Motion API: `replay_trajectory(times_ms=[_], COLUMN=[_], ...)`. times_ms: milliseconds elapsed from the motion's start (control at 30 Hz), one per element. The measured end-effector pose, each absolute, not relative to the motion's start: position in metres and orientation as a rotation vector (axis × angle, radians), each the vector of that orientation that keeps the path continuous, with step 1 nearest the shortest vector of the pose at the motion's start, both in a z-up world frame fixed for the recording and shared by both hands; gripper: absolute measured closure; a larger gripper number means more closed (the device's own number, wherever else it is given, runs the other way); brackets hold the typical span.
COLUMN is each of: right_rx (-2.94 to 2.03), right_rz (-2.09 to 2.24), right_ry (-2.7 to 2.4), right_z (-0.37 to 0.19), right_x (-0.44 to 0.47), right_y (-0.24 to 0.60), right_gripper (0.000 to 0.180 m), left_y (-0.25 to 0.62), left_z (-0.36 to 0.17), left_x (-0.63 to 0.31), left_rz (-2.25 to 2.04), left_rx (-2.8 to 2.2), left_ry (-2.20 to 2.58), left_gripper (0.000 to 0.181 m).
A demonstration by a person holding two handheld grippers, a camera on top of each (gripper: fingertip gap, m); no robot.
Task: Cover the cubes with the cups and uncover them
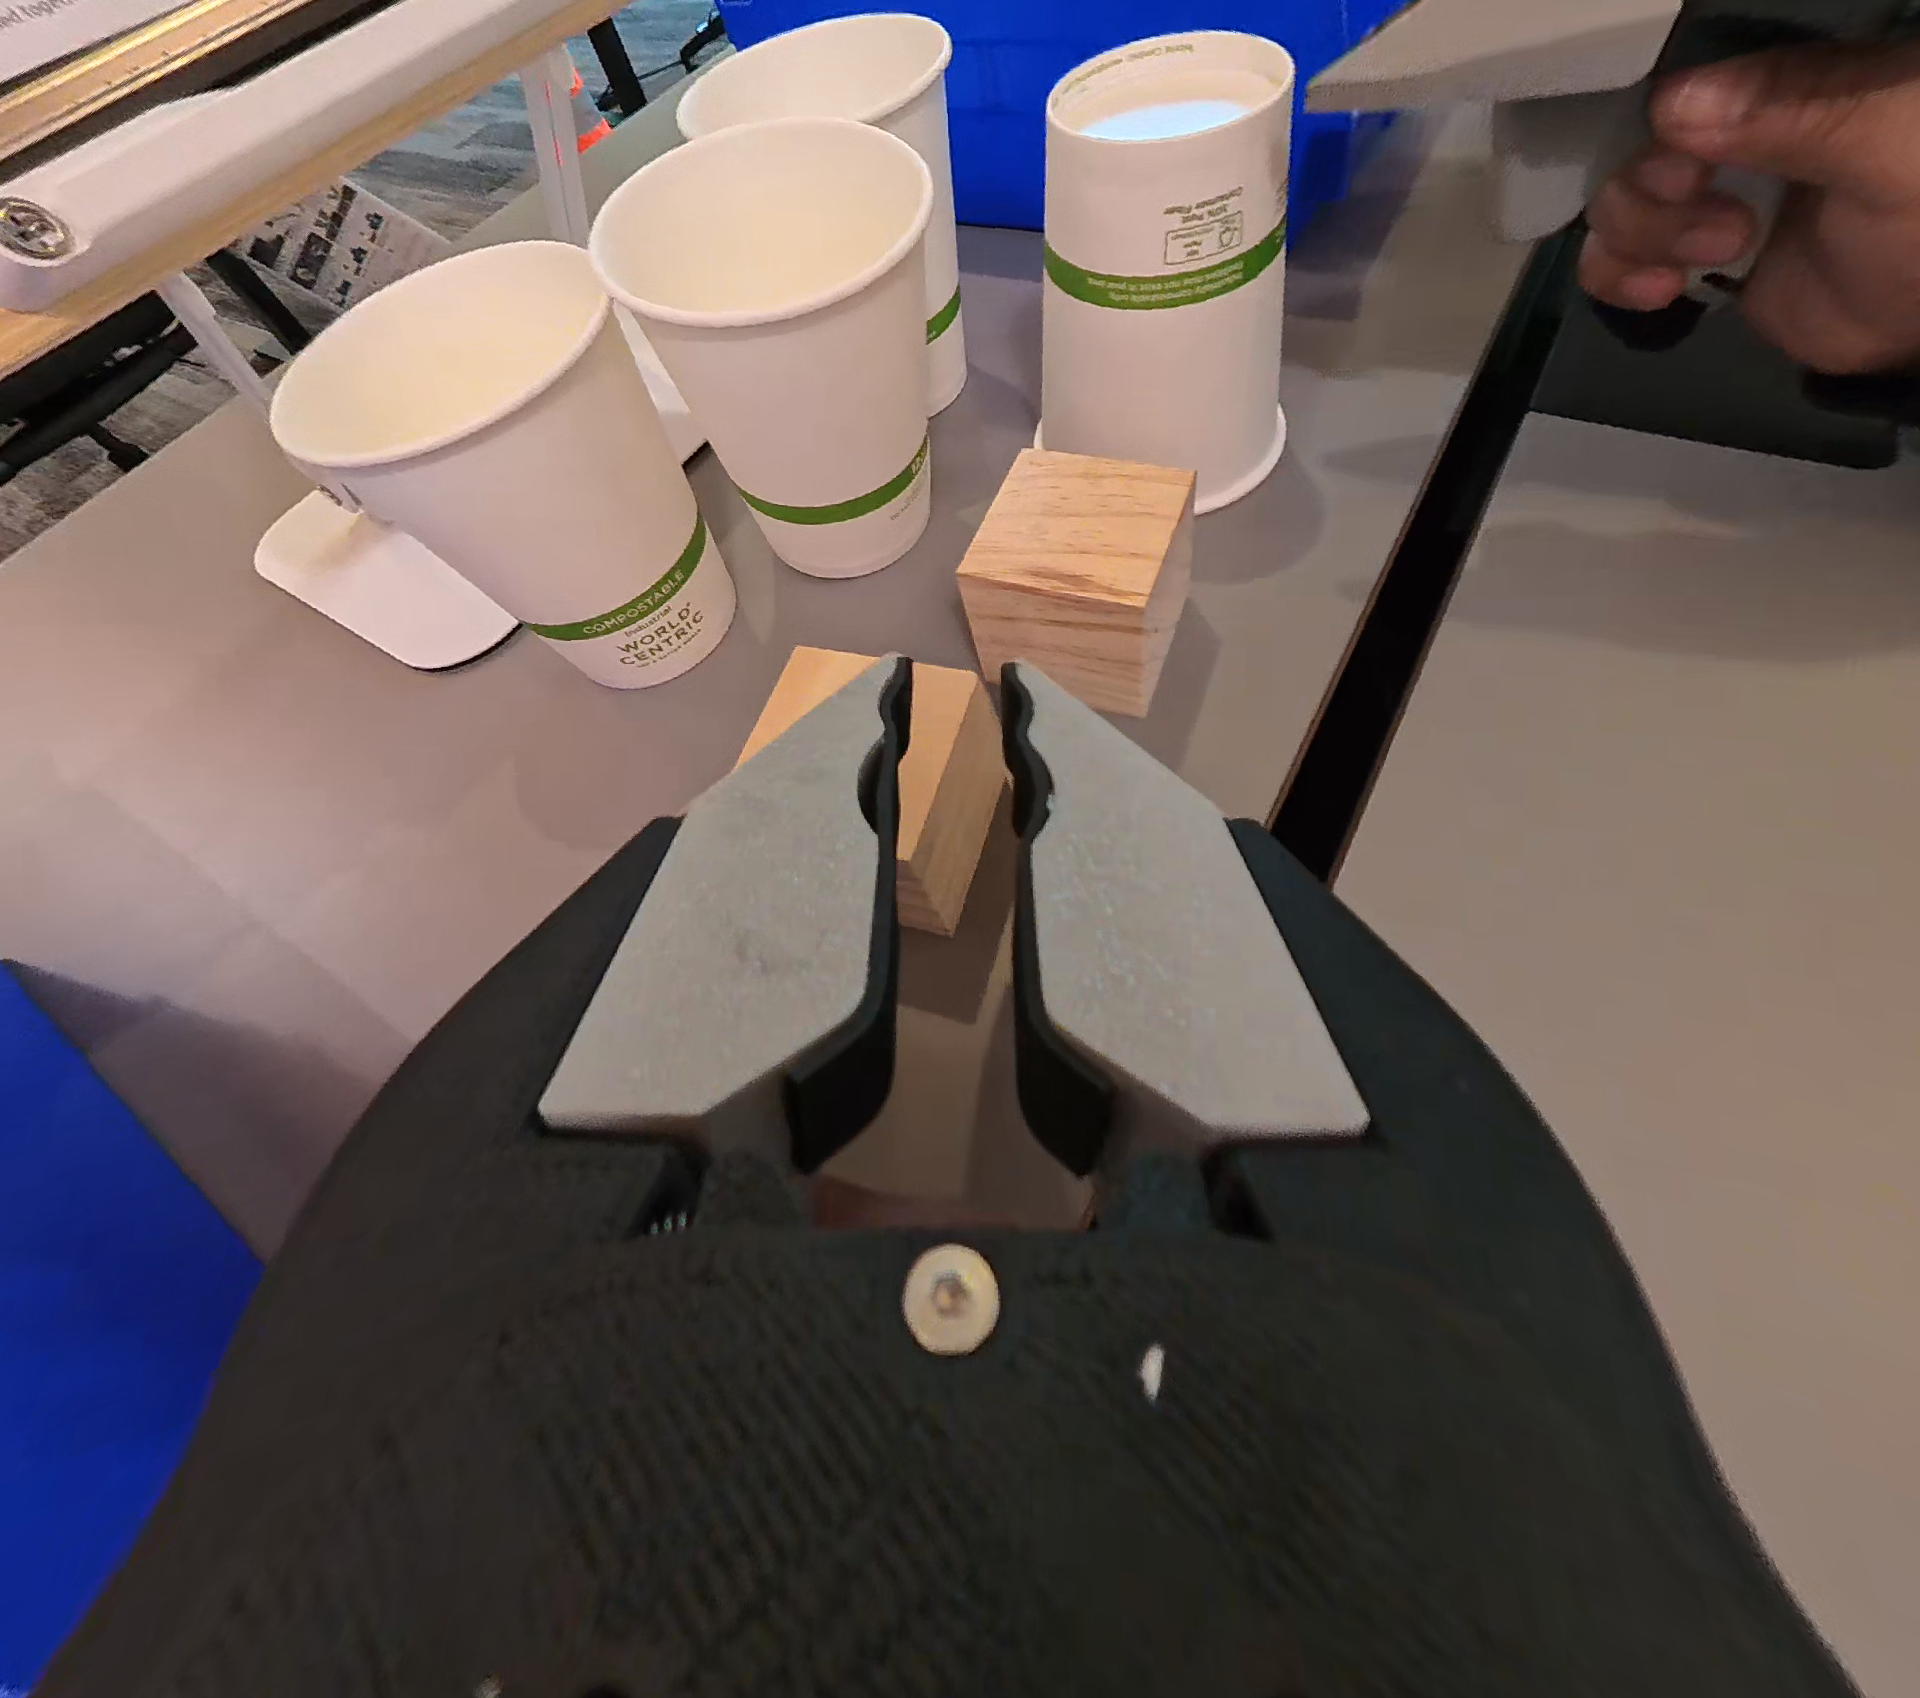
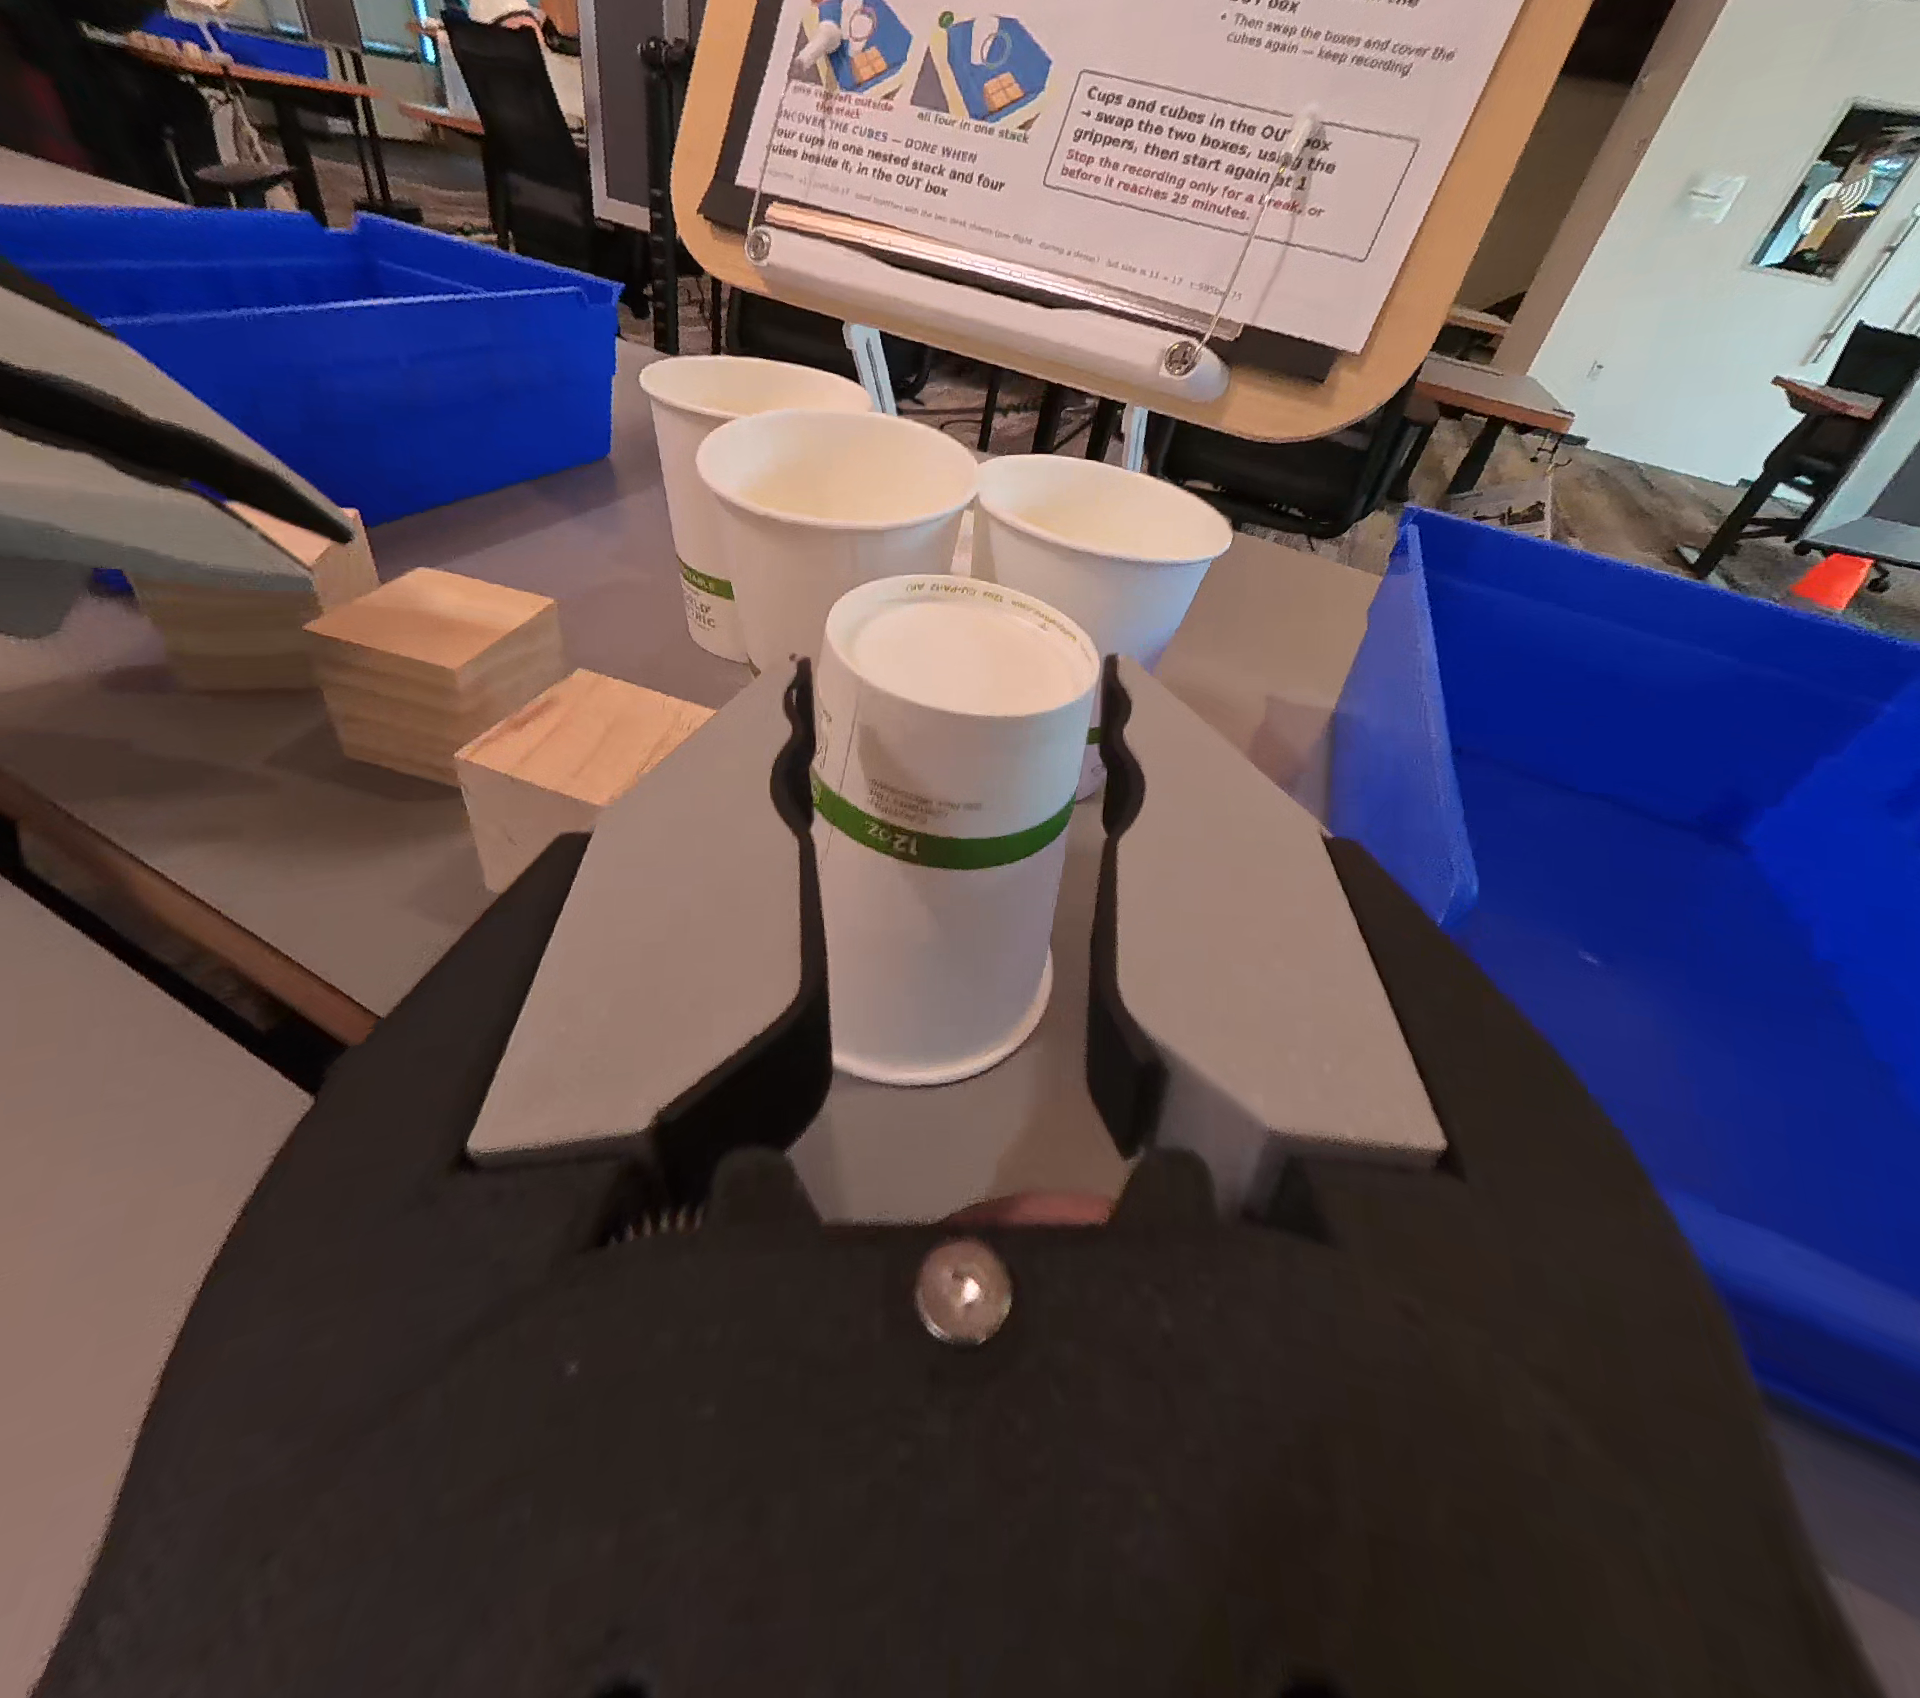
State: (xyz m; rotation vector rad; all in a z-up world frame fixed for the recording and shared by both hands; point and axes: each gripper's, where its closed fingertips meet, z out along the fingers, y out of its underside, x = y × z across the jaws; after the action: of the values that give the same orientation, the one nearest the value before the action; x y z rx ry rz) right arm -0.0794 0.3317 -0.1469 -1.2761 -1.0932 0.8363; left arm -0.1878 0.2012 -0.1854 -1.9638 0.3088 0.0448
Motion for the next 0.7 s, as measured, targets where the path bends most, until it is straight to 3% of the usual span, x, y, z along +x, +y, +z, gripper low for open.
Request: replay_trajectory(times_ms=[700], right_rx=[-1.203], right_rz=[0.758], right_ry=[-1.153], right_z=[-0.153], right_x=[-0.078], right_y=[0.317], right_gripper=[0.133], left_y=[0.202], left_z=[-0.174], left_x=[-0.2], left_rz=[0.071], left_rx=[-1.912], left_ry=[0.227], left_gripper=[0.166])
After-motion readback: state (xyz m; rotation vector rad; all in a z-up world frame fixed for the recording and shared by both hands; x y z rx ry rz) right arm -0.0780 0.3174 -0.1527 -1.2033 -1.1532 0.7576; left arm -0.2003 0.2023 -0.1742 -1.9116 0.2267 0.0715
